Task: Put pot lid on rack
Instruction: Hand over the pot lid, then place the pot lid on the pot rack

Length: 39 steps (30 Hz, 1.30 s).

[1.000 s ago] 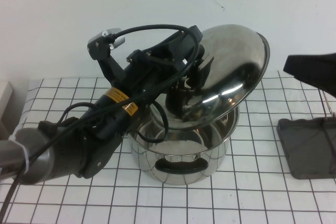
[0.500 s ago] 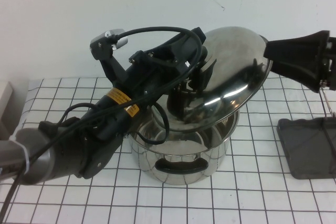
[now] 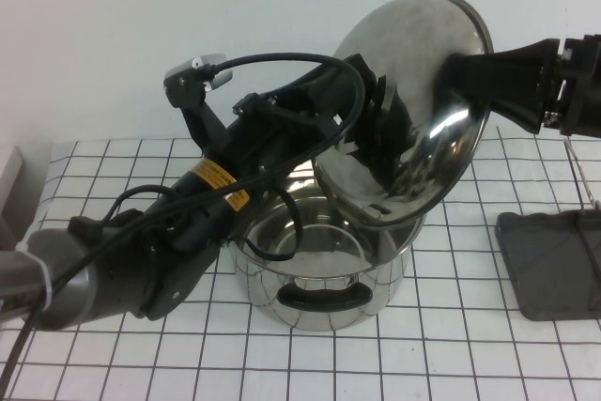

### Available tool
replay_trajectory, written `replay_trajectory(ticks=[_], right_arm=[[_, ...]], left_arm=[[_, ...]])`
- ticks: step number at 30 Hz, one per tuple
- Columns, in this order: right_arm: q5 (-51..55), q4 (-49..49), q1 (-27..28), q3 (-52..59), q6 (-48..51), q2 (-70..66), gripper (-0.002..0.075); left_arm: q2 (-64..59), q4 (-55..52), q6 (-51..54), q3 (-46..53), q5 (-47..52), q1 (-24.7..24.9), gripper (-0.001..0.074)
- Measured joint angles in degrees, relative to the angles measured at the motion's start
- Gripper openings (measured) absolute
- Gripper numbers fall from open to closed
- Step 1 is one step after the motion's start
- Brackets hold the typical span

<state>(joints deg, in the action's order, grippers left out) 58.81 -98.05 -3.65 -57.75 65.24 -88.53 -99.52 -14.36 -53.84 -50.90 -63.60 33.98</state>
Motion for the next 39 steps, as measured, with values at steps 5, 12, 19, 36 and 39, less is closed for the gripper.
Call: replay_trajectory(ticks=[5,12,19,36,39], right_arm=[[0.5,-0.1,-0.1,-0.1,0.0,0.0,0.0134],[1.5,-0.1,-0.1,-0.1,0.0,0.0,0.0128],[2.0,0.8,-0.1,-0.1,1.9,-0.3,0.0022],[8.4,2.7,0.5,-13.3,5.1,-0.1,0.0010],[8.8,2.7,2.9,-15.6,3.8,2.2,0.0010]], left_arm=[[0.0,0.1,0.0,0.0,0.0,0.0,0.0318],[0.0,-0.4,0.0,0.0,0.0,0.0,0.0323],[0.2,-1.4,0.0,-0.1,-1.1,0.0,0.0542],[2.9,-9.4,-2.9,-0.1,-1.7,-7.5,0.0481],[5.3,-17.3,-3.2,-0.1,-1.7,-11.4,0.0285]])
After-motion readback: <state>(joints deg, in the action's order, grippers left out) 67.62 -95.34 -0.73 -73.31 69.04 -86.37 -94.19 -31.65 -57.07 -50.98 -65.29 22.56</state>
